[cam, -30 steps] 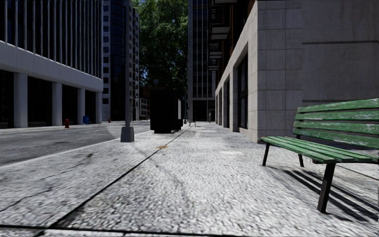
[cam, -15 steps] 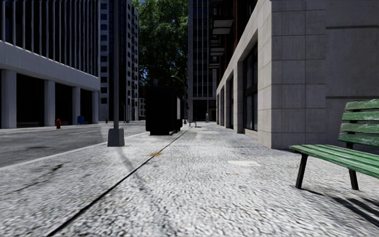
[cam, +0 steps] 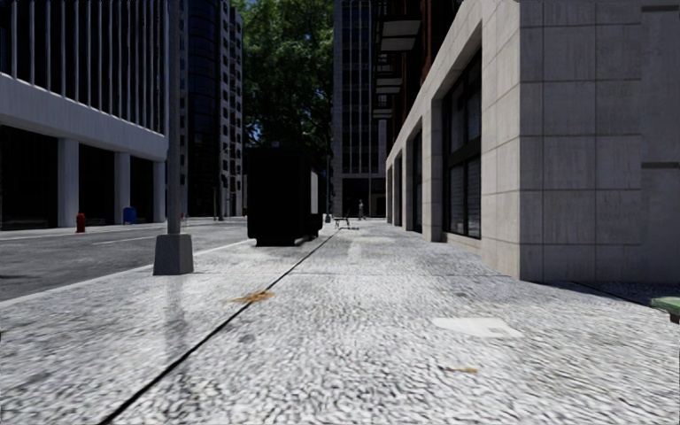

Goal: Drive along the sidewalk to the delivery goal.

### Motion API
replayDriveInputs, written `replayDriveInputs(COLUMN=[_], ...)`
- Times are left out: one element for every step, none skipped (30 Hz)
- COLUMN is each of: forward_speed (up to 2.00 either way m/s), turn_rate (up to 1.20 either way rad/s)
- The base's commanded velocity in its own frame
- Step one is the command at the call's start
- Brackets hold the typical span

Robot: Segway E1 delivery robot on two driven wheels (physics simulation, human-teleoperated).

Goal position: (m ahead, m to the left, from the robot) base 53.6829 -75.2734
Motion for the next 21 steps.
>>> replayDriveInputs(forward_speed=[2.0,2.0,2.0,2.0,2.0,2.0,2.0,2.0,2.0,2.0,2.0,2.0,2.0,2.0,2.0,2.0,2.0,2.0,2.0,2.0,2.0], turn_rate=[0.0,0.0,0.0,0.0,0.0,0.0,0.0,0.0,0.0,0.0,0.0,0.0,0.0,0.0,0.0,-0.11,-0.11,-0.7,-0.74,-0.74,-0.75])
